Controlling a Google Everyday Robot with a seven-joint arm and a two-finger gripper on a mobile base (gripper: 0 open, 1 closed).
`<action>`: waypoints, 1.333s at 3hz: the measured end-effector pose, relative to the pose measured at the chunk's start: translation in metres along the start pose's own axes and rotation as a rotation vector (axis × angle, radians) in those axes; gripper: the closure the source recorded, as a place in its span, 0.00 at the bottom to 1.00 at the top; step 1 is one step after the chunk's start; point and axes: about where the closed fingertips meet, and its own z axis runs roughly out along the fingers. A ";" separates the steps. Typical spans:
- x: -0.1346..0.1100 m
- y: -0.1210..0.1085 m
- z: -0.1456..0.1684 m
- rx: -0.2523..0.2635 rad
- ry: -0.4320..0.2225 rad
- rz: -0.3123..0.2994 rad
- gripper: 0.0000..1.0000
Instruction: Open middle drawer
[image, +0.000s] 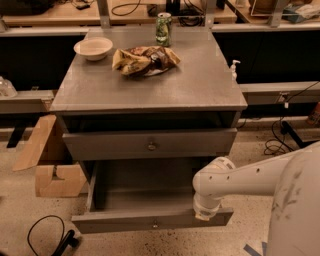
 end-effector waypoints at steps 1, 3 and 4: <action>0.000 -0.001 0.000 0.000 0.000 0.000 0.91; 0.001 0.001 0.002 -0.004 0.002 0.000 0.51; 0.001 0.002 0.003 -0.007 0.003 0.000 0.20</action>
Offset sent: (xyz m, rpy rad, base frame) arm 0.0007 0.0000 0.0000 0.0000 0.0000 0.0000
